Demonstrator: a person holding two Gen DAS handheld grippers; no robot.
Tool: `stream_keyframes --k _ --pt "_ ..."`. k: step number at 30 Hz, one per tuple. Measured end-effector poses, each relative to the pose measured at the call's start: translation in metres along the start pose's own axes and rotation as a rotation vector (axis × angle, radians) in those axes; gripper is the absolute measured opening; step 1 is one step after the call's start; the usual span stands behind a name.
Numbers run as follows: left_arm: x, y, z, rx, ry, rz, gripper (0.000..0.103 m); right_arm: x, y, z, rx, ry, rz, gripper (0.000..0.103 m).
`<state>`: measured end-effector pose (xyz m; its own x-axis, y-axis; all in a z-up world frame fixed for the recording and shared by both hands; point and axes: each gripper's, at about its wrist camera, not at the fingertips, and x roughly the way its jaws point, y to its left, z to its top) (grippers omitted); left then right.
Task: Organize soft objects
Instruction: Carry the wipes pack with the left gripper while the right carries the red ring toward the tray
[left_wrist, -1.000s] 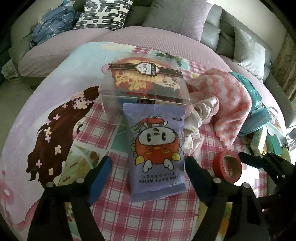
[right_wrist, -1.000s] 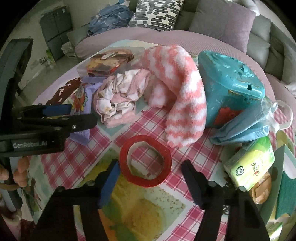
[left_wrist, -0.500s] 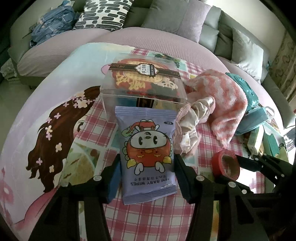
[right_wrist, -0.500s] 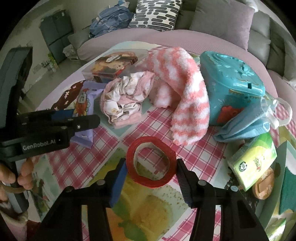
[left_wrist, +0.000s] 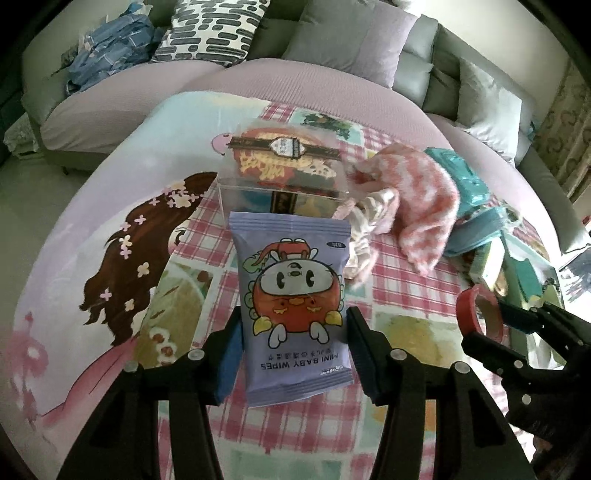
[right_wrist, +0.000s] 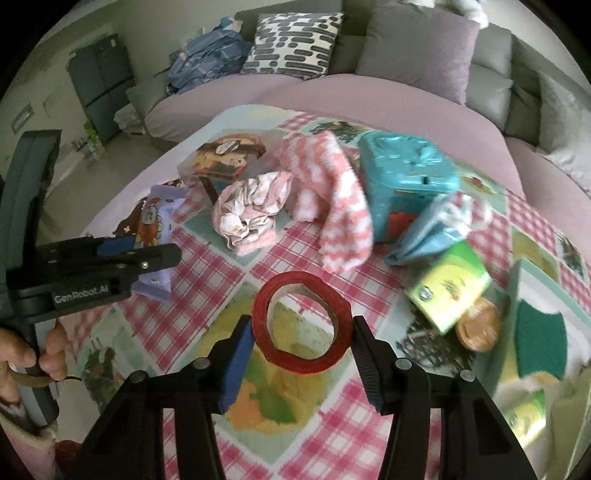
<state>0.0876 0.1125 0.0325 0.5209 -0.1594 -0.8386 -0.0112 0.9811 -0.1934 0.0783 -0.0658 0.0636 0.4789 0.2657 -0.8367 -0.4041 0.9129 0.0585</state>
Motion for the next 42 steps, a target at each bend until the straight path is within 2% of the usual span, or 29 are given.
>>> stream_keyframes --k 8,20,34,42 --pt "-0.037 -0.012 -0.008 0.025 -0.014 -0.004 0.055 -0.051 -0.011 -0.018 0.055 -0.035 -0.038 0.056" --pt "-0.077 -0.052 -0.017 0.093 -0.024 -0.013 0.055 -0.108 -0.038 -0.043 0.159 -0.104 -0.087 0.056" --pt "-0.099 -0.138 -0.017 0.212 -0.060 -0.010 0.055 -0.161 -0.107 -0.084 0.262 -0.171 -0.149 0.056" --pt "-0.102 -0.185 -0.016 0.273 -0.078 -0.012 0.055 -0.167 -0.151 -0.110 0.327 -0.176 -0.165 0.056"
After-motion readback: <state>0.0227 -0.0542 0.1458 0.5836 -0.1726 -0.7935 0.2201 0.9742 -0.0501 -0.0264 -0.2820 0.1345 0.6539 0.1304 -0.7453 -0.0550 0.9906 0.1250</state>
